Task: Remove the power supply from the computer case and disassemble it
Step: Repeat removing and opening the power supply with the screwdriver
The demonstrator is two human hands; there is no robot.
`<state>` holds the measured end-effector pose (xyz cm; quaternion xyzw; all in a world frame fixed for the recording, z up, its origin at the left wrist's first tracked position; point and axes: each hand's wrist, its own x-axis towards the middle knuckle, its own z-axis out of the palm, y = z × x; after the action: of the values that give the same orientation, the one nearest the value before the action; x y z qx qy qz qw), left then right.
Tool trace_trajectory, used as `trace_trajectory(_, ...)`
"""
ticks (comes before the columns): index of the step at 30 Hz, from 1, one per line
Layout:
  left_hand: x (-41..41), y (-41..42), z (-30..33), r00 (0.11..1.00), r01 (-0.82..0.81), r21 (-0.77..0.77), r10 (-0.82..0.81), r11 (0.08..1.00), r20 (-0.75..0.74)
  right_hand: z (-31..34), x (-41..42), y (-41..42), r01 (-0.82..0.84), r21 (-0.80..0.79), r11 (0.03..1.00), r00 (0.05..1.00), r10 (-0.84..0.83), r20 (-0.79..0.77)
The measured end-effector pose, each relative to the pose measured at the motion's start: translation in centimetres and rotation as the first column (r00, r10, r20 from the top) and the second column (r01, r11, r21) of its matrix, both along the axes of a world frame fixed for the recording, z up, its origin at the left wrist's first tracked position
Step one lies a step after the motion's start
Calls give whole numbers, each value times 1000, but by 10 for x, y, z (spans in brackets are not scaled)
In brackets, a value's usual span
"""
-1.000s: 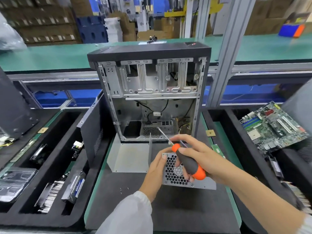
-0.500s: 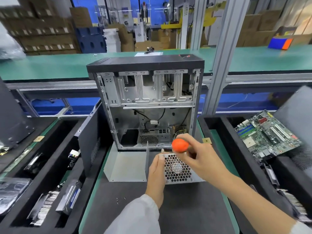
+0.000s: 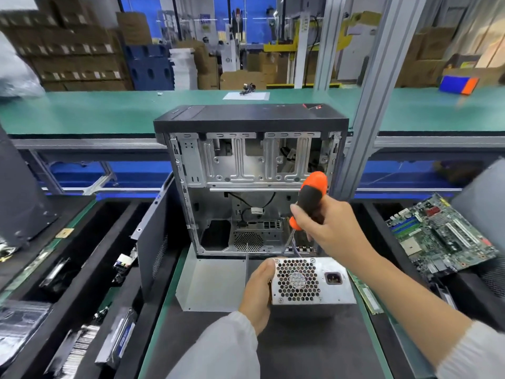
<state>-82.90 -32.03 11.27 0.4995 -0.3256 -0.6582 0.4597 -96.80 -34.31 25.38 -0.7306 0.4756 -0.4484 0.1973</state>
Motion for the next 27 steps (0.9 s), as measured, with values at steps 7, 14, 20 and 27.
trace_trajectory(7,2,-9,-4,995,52,0,-52,999,-82,-14,6,-12,-29,111,993,999,31,-13)
trace_trajectory(14,2,-10,-8,993,48,-23,-50,999,-106,-15,6,-13,-40,106,994,999,41,-6)
trace_trajectory(20,3,-11,-7,991,54,-50,-60,997,-123,-13,5,-10,-55,151,987,998,58,-15)
trace_trajectory(27,5,-9,-2,998,44,-159,-37,986,45,29,11,-28,-59,267,962,953,133,-271)
